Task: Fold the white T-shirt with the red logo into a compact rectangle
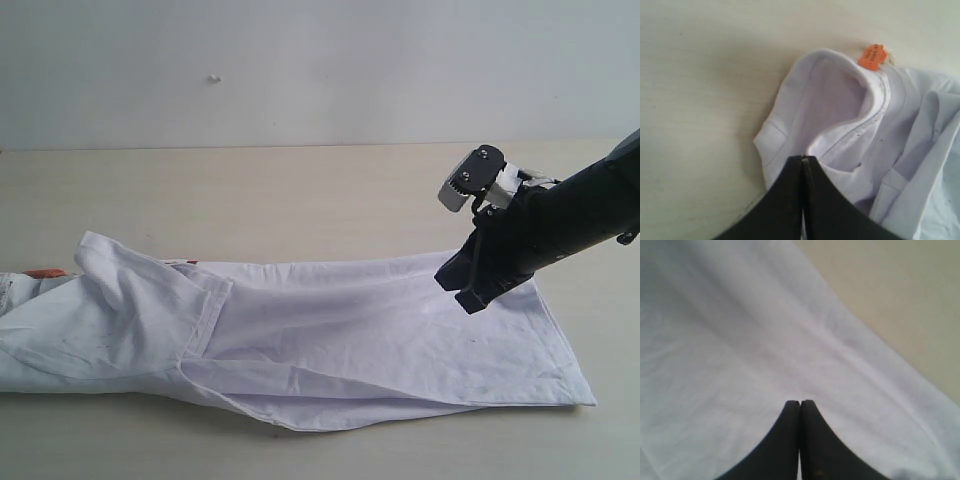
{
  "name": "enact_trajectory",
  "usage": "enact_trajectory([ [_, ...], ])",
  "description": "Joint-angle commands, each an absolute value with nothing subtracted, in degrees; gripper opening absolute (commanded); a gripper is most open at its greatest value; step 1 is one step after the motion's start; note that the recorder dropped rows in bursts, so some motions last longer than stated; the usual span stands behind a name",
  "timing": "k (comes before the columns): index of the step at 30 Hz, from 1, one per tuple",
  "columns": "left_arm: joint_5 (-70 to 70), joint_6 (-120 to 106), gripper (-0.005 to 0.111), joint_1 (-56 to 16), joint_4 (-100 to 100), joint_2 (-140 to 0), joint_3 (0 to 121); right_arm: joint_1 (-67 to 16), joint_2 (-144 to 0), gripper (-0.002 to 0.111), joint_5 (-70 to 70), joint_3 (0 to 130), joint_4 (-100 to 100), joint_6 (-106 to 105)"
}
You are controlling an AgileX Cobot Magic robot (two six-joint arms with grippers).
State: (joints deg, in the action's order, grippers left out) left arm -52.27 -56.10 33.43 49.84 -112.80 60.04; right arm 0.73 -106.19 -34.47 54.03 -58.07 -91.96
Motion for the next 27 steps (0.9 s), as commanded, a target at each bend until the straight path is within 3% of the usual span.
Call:
enact_trajectory([
  [1, -52.55, -56.54, 0.0, 33.71, 50.02, -112.67, 60.45, 0.65, -105.95, 0.0, -34.4, 54.36, -58.34, -92.39],
  [7, -52.96, -57.73, 0.004, 33.71, 49.09, -112.67, 60.45, 0.65, -105.95, 0.0, -34.4, 54.36, -58.34, -92.25],
  [10, -53.62, -58.01, 0.029, 33.71, 47.05, -112.67, 60.45, 0.65, -105.95, 0.0, -34.4, 54.36, -58.34, -92.25],
  [14, -53.87, -58.02, 0.087, 33.97, 46.35, -113.02, 60.45, 0.65, -105.95, 0.0, -34.4, 54.36, -58.34, -92.25],
  [16, -54.43, -58.45, 0.102, 34.18, 46.22, -113.56, 60.45, 0.65, -105.95, 0.0, -34.4, 54.36, -58.34, -92.25],
  [27, -61.15, -61.44, 0.105, 34.04, 52.18, -119.91, 60.45, 0.65, -105.95, 0.0, -34.04, 54.36, -58.34, -92.4],
])
